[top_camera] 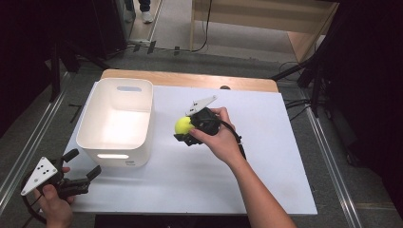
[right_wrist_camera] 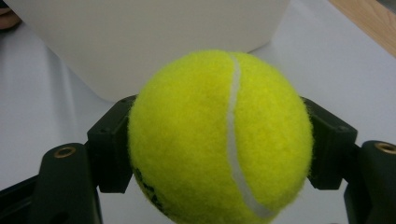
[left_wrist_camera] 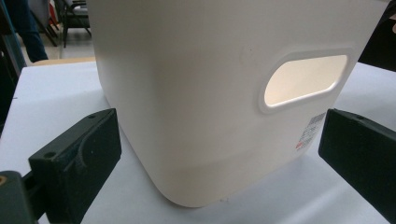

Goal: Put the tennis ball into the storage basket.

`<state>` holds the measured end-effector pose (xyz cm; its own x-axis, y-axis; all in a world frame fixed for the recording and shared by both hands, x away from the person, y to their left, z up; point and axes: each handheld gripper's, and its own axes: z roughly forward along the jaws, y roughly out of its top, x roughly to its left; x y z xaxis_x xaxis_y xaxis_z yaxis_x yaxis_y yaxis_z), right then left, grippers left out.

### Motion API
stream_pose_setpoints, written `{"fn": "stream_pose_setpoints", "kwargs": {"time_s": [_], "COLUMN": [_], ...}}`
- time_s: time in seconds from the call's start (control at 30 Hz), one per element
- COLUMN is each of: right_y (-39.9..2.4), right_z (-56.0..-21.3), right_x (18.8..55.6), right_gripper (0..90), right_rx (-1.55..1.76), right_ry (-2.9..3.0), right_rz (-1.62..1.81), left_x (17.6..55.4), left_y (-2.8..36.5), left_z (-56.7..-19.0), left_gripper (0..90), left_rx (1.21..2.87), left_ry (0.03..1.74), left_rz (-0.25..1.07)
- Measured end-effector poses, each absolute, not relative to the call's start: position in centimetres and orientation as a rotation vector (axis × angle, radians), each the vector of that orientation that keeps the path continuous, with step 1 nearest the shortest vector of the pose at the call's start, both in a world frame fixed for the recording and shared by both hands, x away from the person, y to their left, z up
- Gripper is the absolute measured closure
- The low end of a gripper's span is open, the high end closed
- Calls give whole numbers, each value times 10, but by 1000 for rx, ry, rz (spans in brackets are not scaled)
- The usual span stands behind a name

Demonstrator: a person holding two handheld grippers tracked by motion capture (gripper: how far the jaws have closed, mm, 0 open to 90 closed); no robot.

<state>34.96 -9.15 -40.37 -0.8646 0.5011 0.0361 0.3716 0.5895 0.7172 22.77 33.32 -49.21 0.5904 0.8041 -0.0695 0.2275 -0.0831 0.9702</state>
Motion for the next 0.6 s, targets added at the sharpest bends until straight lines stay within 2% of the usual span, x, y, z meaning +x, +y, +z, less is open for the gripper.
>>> {"fn": "stream_pose_setpoints", "kwargs": {"time_s": [0.6], "right_y": [-77], "right_z": [-399], "right_x": [351], "right_gripper": [235], "right_rx": [692], "right_ry": [2661], "right_rz": [1138], "left_x": [228], "left_y": [333], "left_z": [-492], "left_gripper": [0], "left_rx": [1627], "left_ry": [880], "left_rz": [598]}}
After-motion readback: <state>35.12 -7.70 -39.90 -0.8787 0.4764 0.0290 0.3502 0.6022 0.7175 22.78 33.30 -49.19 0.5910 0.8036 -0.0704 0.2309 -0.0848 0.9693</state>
